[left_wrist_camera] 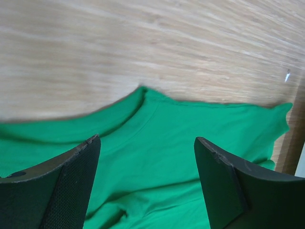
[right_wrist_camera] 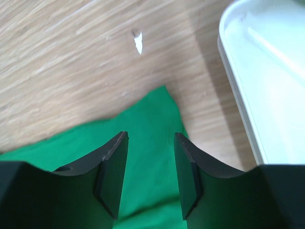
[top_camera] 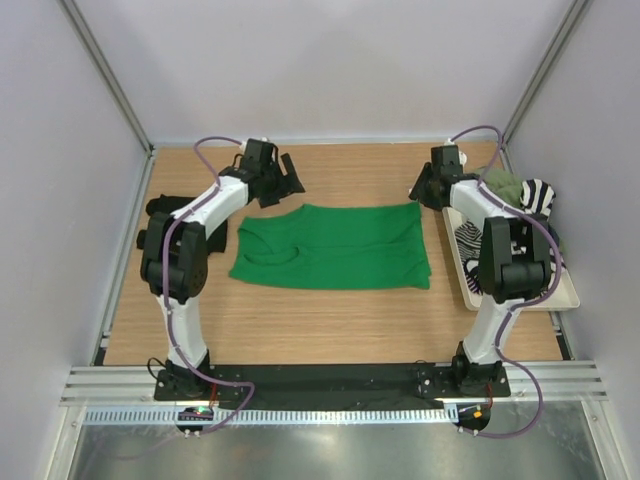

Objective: Fold and stack the tank tops
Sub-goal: Fold the tank top

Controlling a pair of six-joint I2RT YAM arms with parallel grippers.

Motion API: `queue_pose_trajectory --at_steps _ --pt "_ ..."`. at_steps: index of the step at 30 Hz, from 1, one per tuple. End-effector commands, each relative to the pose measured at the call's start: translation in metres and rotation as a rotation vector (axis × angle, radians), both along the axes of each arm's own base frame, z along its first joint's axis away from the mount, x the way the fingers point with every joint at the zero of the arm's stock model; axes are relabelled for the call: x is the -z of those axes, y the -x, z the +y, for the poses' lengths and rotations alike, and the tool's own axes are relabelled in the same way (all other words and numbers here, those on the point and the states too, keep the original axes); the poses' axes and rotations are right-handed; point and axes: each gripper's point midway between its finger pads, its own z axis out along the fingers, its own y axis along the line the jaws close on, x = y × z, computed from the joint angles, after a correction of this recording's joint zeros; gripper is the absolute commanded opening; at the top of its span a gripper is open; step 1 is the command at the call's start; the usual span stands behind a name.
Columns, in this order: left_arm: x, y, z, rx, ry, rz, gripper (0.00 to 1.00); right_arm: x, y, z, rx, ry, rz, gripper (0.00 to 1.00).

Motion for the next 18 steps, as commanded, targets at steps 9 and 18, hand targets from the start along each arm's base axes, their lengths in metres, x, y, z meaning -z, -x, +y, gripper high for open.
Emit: queue_pose_trajectory --at_steps 9,18 --pt "0.002 -0.044 -0.05 0.136 -0.006 -0.045 0.76 0.024 -0.037 -0.014 0.032 0.103 0.038 0.46" --pt "0.037 -0.05 -0.067 0.168 -0.062 0.017 0.63 0.044 -0.048 -0.009 0.026 0.094 0.058 0.37"
